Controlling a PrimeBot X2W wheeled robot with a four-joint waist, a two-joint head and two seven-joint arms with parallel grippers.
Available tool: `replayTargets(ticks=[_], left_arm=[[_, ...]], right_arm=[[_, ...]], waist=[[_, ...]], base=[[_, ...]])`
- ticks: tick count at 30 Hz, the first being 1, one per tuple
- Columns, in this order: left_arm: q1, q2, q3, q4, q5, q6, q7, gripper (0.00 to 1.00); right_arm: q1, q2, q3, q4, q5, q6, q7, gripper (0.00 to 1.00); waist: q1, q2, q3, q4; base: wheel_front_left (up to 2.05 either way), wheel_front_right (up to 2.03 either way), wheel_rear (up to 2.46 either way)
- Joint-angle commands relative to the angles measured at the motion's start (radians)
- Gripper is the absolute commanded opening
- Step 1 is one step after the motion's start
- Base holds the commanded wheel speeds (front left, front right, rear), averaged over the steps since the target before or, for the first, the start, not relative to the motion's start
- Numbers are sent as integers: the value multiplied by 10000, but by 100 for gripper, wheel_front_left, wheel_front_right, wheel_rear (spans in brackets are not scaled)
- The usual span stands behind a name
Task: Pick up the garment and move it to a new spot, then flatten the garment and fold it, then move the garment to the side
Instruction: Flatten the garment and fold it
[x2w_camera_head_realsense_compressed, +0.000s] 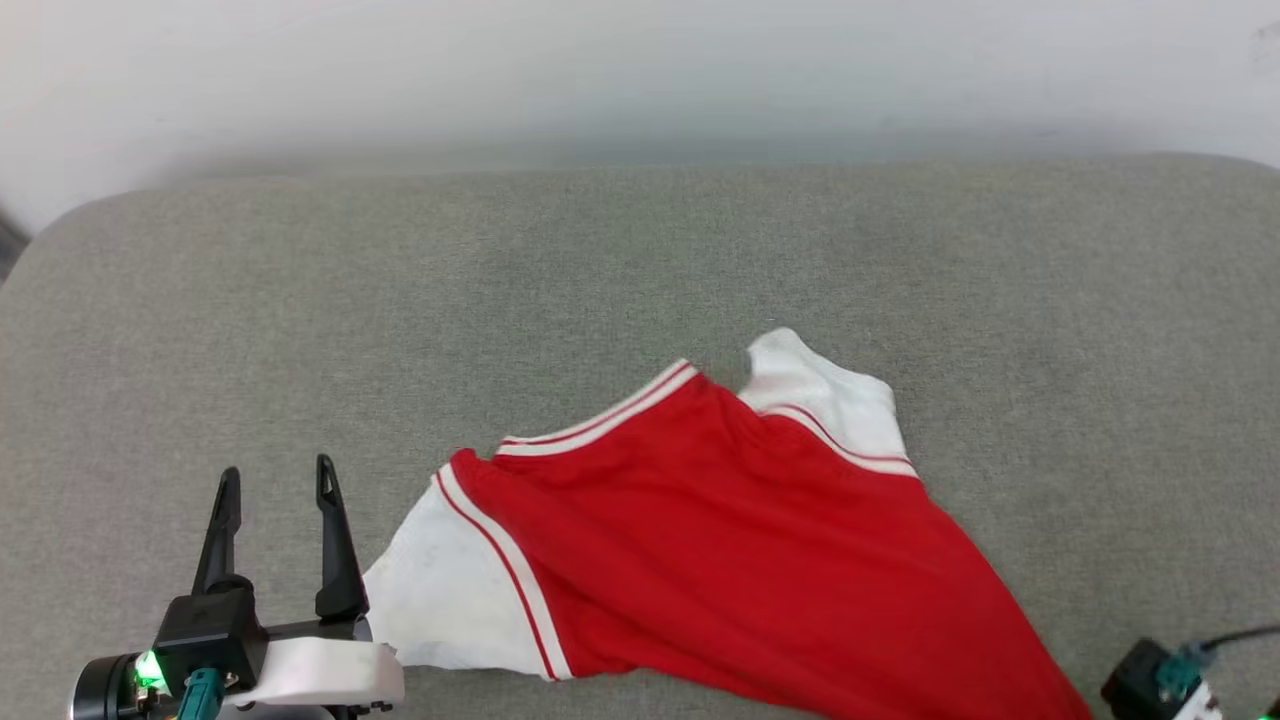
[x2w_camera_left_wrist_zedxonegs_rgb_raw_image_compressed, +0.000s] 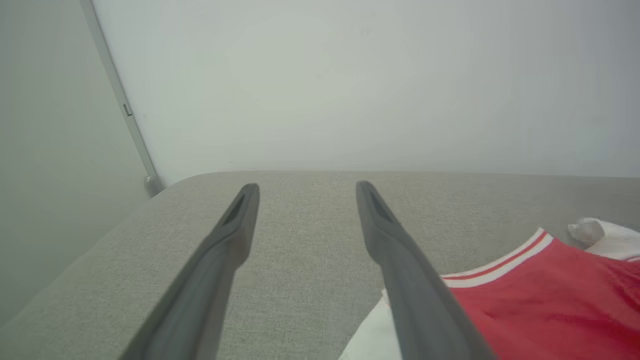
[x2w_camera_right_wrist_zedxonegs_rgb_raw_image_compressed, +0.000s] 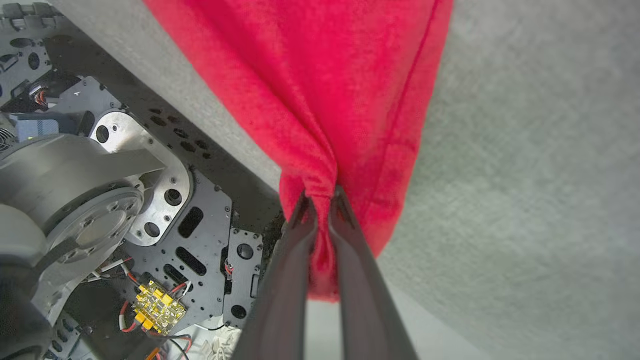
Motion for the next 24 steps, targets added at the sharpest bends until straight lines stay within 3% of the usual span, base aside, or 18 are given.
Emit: replayTargets(ticks=[1,3,4,5,10,17,20,24], left_arm=[[41,-18,33,28,50,-50,-26,100],[58,-19,77,46,81,-65,-26,100],[68,-25,82,60,82,-74,-26,100],[82,-29,92,73,93,-72,-26,100],[141,-37,110,133,159,-118,-26,100],[-40,-54,82,30,216,-153,-26,100],[-247,-64,14,-19,239,-188,-26,100],[-593,-69,-115,-79,243,-224,-26,100]], right_arm=[[360,190,-227,217,-166,-4,-129,0],[749,470,-728,457,-204,-4,-460,0],[875,578,-1007,521,-314,-3,-620,43],[940,637,-1330,558,-451,-4,-789,100],[876,542,-2702,154,-1007,-3,-985,100],[-2,324,-5312,-1473,-2045,-3,-358,100],[-864,559,-5757,-2039,-2543,-3,431,100],[-2440,1033,-5318,-2326,-2715,-3,2032,100]], waist=[[1,0,25,-24],[1,0,40,-89],[1,0,36,-120],[1,0,28,-149],[1,0,-45,-258],[1,0,190,-221],[1,0,472,-103],[1,0,1019,132]], base=[[0,0,0],[0,0,0],[0,0,0],[0,0,0],[0,0,0],[0,0,0],[0,0,0],[0,0,0]])
